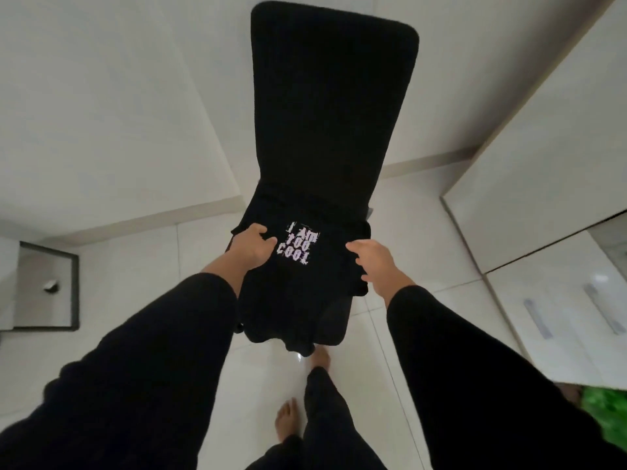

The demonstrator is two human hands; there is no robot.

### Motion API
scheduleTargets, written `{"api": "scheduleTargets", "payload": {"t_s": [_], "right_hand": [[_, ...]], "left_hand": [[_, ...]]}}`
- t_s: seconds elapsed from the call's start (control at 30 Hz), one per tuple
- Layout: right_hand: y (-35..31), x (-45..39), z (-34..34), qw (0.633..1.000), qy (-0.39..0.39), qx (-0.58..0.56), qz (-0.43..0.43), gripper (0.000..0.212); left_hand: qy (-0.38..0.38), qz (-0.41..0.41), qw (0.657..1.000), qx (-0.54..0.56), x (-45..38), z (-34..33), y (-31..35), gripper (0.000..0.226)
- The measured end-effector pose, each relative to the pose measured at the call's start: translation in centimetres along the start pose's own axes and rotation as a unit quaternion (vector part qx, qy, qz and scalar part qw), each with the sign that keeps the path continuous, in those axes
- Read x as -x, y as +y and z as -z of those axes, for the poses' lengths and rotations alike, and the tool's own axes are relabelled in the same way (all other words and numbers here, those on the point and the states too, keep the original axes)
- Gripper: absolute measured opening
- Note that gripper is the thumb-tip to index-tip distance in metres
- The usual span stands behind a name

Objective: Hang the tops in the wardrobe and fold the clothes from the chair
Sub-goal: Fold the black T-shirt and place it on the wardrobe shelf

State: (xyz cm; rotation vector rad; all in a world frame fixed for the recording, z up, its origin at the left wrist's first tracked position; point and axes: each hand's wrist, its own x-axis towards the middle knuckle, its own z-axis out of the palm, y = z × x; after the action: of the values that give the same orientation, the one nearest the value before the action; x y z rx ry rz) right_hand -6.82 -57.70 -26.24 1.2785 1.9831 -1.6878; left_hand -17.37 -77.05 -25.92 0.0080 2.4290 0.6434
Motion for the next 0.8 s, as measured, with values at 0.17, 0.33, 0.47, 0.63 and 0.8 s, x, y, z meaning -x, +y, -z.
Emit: {"api": "scheduleTargets", "payload": {"t_s": [0.17, 0.33, 0.47, 0.63, 0.8], "right_hand": [[-1.8, -8.0, -1.6, 1.0, 0.013, 0.004, -0.012, 0.036], [-2.8, -16.7, -3.9, 0.992, 0.022, 0.123, 0.01, 0.013], [-1.6, -22.0, -5.7, 0.988, 0.033, 0.149, 0.0, 0.012], [0.6, -26.1, -7.1, 0.973, 0.134, 0.188, 0.021, 0.049], [2.0, -28.7, -7.4, 0.954, 0.158, 0.255, 0.022, 0.05]], "left_hand": [[0.007, -0.006, 0.999, -0.049, -8.5, 0.1, 1.0, 0.049], [0.022, -0.043, 0.994, -0.099, -17.3, -1.7, 1.8, 0.047], [0.013, -0.056, 0.993, -0.108, -23.3, -4.4, 2.3, 0.043], [0.055, -0.104, 0.978, -0.174, -28.1, -7.2, 1.5, 0.058], [0.131, -0.143, 0.936, -0.295, -30.7, -8.4, 0.5, 0.065]]}}
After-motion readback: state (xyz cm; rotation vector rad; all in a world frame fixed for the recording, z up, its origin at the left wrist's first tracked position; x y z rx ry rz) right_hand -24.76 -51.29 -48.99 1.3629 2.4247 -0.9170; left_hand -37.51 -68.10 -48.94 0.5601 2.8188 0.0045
